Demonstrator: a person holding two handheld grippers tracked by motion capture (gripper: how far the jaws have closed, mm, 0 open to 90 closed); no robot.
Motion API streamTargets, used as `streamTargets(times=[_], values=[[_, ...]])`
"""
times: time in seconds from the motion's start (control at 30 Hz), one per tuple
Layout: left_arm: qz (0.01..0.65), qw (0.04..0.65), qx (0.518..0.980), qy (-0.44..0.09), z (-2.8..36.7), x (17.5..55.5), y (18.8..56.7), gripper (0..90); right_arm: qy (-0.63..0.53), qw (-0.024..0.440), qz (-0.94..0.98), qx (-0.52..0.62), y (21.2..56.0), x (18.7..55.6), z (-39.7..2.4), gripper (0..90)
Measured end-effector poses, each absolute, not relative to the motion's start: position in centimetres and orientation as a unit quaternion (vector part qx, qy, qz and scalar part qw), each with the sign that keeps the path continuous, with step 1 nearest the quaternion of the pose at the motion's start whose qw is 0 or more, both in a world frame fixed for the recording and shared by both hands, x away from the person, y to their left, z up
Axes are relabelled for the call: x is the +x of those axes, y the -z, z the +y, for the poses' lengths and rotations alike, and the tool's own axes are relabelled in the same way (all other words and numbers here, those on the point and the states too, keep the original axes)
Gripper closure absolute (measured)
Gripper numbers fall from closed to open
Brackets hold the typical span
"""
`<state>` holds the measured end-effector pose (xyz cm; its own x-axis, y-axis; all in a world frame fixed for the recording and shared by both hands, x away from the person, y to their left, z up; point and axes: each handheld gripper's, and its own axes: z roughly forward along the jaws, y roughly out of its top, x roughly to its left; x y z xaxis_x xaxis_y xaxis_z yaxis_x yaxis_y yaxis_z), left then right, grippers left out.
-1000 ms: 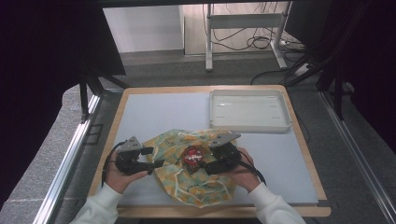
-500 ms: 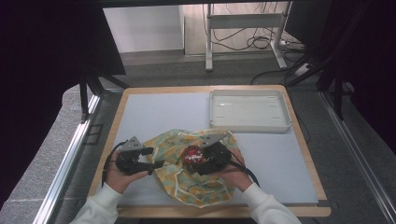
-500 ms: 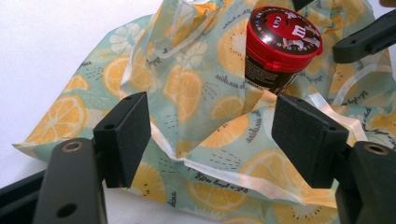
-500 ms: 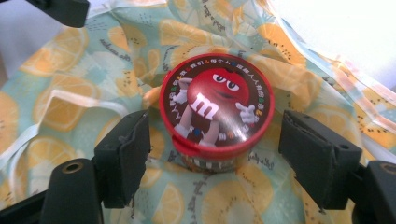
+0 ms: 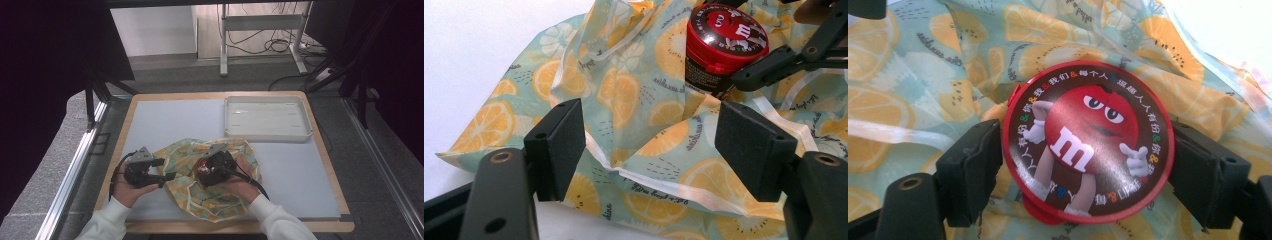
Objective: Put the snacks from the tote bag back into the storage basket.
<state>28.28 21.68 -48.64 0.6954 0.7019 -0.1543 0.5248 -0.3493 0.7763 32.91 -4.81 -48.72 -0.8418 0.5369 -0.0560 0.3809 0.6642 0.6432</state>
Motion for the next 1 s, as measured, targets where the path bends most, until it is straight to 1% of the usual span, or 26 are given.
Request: streamTargets(times=[0.07,0.1,0.23,0.73,1.0], values=[[0.376,0.429,0.815,-0.103,21.7,28.3,48.7,28.7,-0.32,0.123,0.904,0.254,48.8,32.9,-4.8,21.1],[0.376,0.428,0.815,-0.103,21.7,28.3,48.7,28.7,-0.316,0.126,0.906,0.254,48.8,32.9,-4.7,23.3],[0.376,0.427,0.816,-0.102,21.7,28.3,48.7,28.8,-0.315,0.125,0.905,0.257,48.9,33.0,-4.7,24.4],[0.377,0.427,0.815,-0.102,21.8,28.3,48.8,28.8,-0.316,0.114,0.908,0.251,48.5,32.9,-4.9,25.3],[0.379,0.426,0.815,-0.102,21.8,28.4,48.8,28.8,-0.337,0.102,0.903,0.247,47.1,32.7,-5.7,25.4]])
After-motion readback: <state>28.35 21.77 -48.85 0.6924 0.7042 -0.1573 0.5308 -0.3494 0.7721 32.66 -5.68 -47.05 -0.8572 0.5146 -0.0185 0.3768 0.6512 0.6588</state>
